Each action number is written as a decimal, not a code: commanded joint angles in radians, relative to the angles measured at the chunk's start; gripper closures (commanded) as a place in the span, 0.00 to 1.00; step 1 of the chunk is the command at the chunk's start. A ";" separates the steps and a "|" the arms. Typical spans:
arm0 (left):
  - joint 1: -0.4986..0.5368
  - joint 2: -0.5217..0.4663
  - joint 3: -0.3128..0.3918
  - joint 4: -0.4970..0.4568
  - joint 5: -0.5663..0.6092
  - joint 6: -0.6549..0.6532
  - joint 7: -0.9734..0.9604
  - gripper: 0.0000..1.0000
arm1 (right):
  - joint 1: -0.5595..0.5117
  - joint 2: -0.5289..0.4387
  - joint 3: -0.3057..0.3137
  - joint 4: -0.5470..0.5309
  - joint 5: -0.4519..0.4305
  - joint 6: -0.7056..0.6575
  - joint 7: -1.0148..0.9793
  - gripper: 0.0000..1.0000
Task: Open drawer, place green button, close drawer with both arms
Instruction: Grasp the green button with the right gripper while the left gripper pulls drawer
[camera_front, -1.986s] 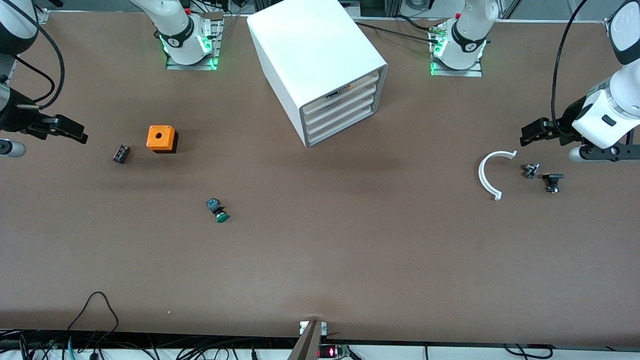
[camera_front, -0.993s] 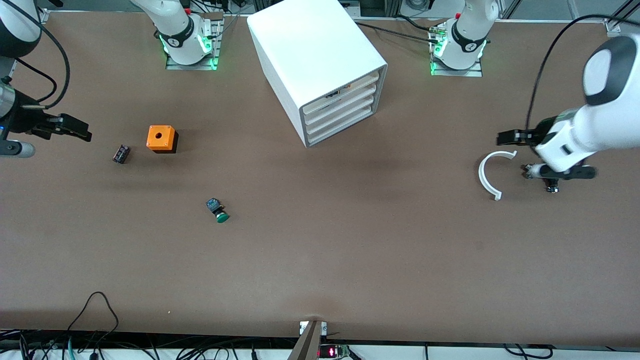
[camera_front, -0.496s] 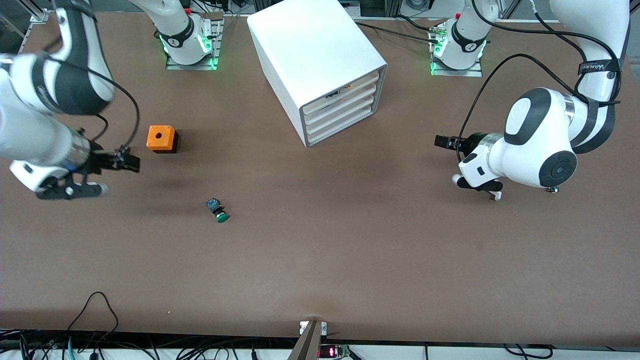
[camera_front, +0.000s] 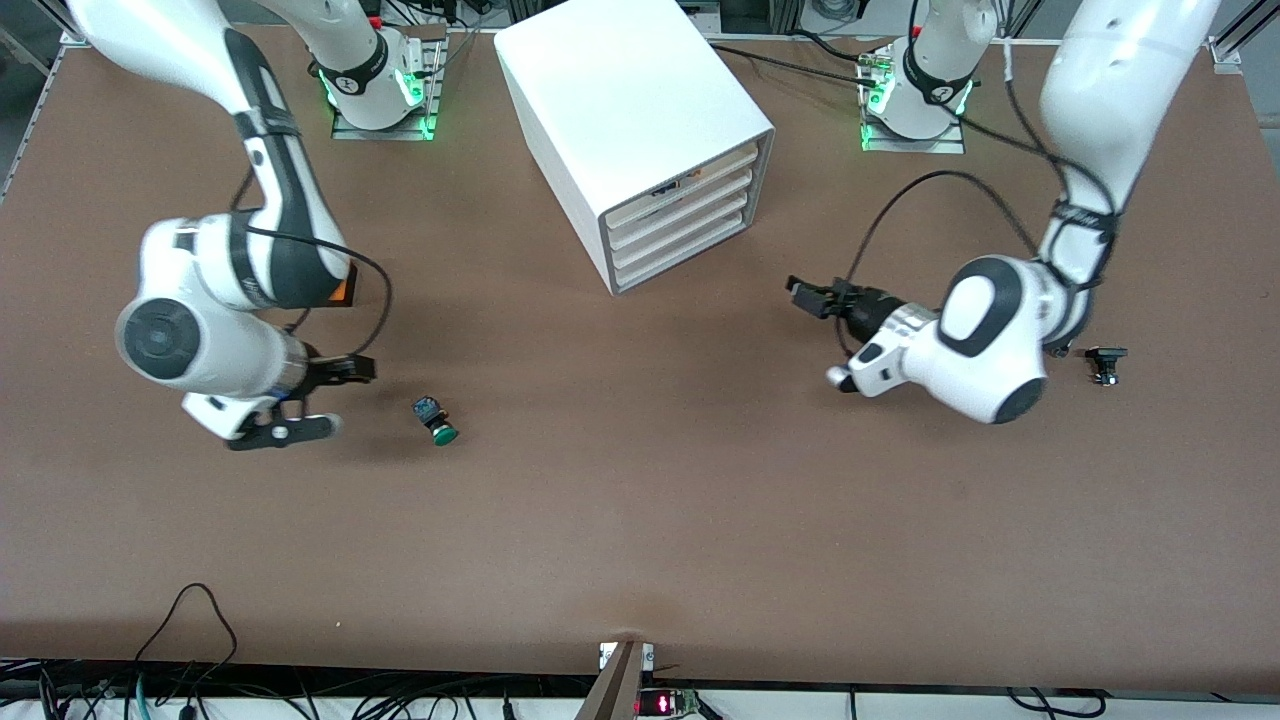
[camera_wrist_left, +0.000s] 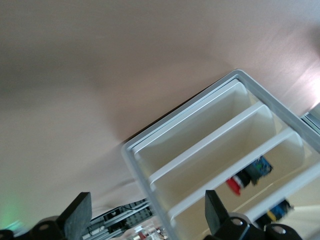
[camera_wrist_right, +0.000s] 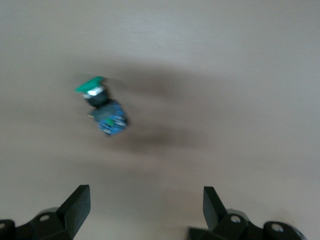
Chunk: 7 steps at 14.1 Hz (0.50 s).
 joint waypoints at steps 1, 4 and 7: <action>-0.091 0.010 0.000 -0.038 -0.075 0.074 0.059 0.00 | 0.004 0.051 0.036 -0.012 0.022 0.089 -0.038 0.00; -0.138 0.015 -0.006 -0.141 -0.175 0.183 0.145 0.00 | 0.004 0.095 0.047 -0.054 0.024 0.210 -0.148 0.00; -0.143 0.016 -0.063 -0.190 -0.178 0.234 0.149 0.01 | 0.001 0.140 0.047 -0.075 0.024 0.307 -0.214 0.00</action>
